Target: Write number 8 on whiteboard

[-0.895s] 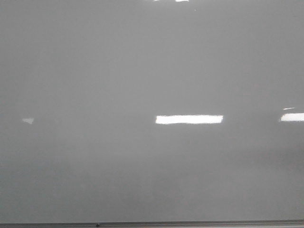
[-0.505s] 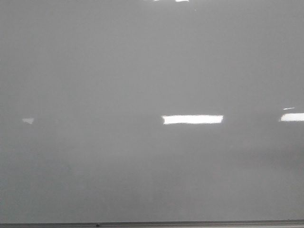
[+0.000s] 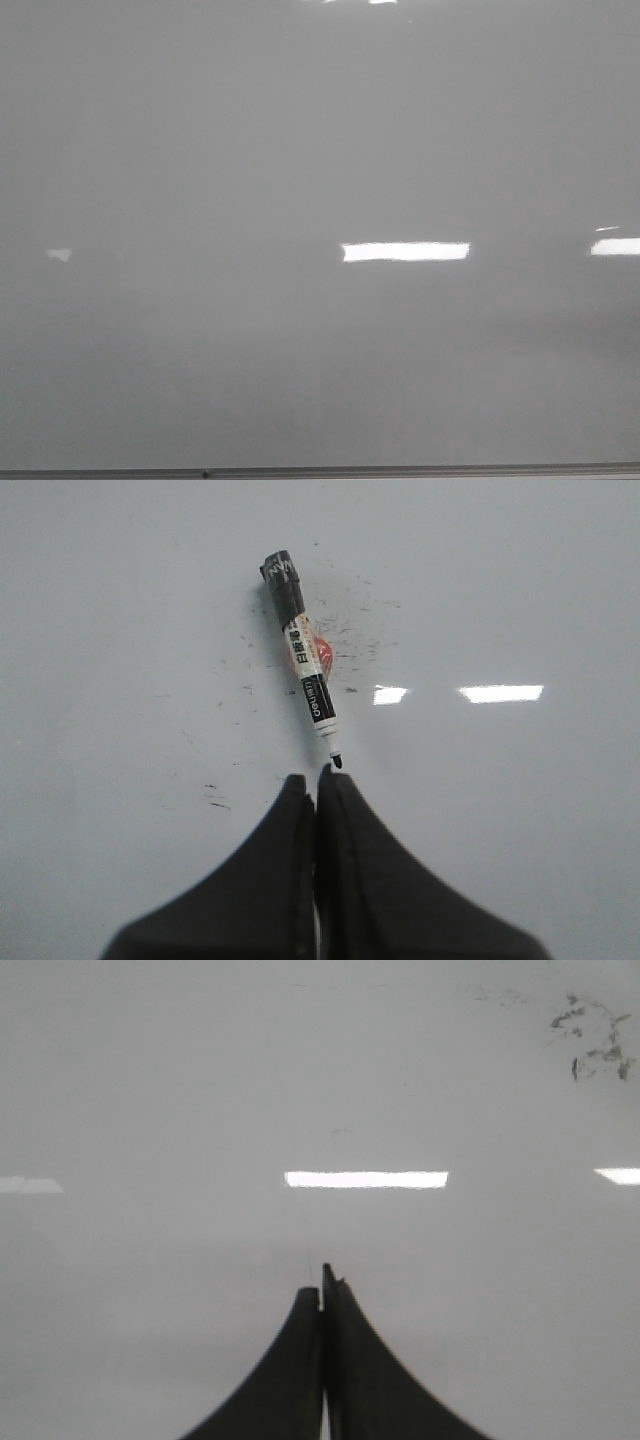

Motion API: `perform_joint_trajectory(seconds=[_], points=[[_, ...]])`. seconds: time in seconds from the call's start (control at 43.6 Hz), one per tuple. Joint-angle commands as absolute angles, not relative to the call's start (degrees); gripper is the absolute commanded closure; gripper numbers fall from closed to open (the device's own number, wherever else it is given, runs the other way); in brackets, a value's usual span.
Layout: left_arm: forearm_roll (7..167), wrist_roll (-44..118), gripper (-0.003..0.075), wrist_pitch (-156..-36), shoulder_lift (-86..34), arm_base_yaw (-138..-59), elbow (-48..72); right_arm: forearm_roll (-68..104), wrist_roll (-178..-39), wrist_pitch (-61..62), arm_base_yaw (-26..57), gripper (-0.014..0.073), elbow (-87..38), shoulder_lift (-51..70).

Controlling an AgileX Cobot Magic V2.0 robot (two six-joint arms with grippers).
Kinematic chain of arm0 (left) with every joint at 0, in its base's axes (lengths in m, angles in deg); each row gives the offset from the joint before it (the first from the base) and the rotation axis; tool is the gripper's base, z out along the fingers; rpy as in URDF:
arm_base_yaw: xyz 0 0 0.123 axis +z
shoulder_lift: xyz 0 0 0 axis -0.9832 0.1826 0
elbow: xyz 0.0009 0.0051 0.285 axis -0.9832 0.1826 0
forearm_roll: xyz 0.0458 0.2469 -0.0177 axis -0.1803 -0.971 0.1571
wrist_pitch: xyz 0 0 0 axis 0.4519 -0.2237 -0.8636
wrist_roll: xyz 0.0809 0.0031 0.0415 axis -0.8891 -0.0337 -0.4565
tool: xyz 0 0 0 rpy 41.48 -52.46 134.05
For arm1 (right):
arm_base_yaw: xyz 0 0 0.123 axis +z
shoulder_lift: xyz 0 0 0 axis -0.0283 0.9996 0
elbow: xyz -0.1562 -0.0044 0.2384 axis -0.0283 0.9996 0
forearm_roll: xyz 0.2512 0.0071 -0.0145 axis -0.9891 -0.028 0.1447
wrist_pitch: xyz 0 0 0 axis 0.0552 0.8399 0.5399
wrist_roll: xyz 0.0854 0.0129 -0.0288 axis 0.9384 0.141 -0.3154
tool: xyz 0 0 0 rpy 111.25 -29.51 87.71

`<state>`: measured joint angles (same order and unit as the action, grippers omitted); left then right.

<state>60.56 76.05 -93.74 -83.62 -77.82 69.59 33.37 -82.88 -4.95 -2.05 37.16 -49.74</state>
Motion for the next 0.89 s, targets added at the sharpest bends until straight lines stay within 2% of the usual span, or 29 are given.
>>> perform_joint_trajectory(seconds=[0.0, 0.39, 0.551, 0.688, 0.872], points=[[60.98, 76.20, 0.0741, -88.97, -84.34, -77.76, 70.35, 33.98, -82.91, -9.18, -2.10, 0.0661, 37.04, -50.58], [61.72, 76.20, 0.0741, -87.63, -84.34, -77.76, 70.35, 33.92, -82.91, -10.87, -2.10, 0.0661, 37.04, -50.58], [62.63, 76.20, 0.0741, -78.05, -84.34, -77.76, 70.35, 33.92, -82.91, -14.53, -2.10, 0.0661, 35.96, -50.58], [63.70, 76.20, 0.0741, -74.30, -84.34, -77.76, 66.83, 33.92, -82.91, -7.89, -2.03, 0.0661, 29.68, -50.58], [62.87, 76.20, 0.0741, -84.14, -79.60, -77.76, 55.44, 33.92, -82.91, 4.11, -2.03, 0.0661, 17.08, -46.62]])
